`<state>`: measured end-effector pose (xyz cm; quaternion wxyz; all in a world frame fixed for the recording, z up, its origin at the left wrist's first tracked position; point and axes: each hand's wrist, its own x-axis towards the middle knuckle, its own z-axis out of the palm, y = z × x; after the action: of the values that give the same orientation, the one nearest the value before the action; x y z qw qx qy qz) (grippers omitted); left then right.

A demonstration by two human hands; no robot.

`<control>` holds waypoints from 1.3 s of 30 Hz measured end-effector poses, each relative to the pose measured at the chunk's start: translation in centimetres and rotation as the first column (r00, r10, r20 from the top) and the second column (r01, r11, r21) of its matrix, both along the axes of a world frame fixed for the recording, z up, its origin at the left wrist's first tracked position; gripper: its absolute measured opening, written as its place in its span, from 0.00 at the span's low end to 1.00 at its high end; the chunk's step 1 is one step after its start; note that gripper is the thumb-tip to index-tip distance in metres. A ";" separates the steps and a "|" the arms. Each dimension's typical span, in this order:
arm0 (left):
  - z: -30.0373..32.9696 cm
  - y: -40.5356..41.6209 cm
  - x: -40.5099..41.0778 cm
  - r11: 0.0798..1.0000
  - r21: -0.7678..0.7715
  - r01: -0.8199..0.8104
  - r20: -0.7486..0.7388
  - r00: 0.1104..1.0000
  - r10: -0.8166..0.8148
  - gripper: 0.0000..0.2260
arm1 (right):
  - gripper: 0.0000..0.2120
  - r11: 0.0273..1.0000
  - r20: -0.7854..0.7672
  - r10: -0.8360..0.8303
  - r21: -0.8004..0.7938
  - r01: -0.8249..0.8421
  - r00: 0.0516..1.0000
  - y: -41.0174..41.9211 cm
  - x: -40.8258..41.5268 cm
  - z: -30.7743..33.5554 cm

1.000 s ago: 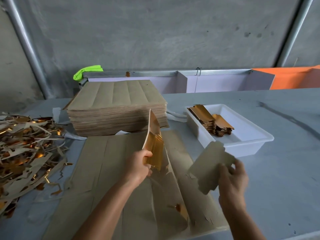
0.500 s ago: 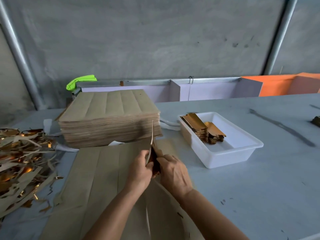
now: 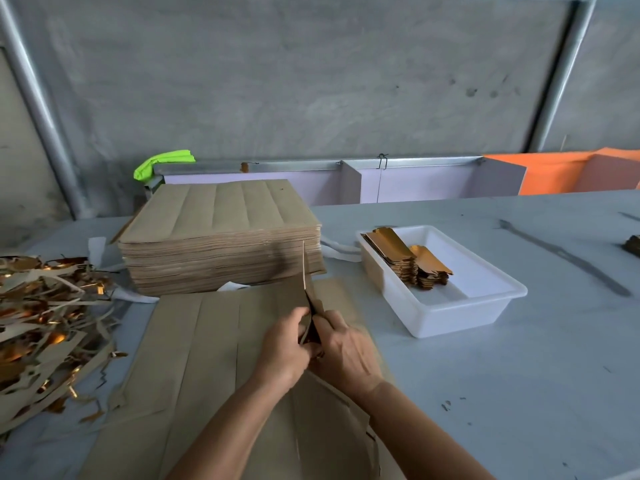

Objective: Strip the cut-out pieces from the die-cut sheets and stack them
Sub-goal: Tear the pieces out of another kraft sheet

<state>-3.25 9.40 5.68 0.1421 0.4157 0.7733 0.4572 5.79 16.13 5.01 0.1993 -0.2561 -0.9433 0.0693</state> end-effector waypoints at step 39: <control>0.6 -0.3 -0.6 0.997 -0.029 -0.073 0.439 0.895 0.078 0.10 | 0.11 0.877 -0.228 -0.108 -0.481 -0.015 0.968 2.9 0.7 -0.1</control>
<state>-3.89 9.13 6.32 0.2978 0.2706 0.7394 0.5398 6.49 19.07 4.96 0.2476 -0.3095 -0.8579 0.3269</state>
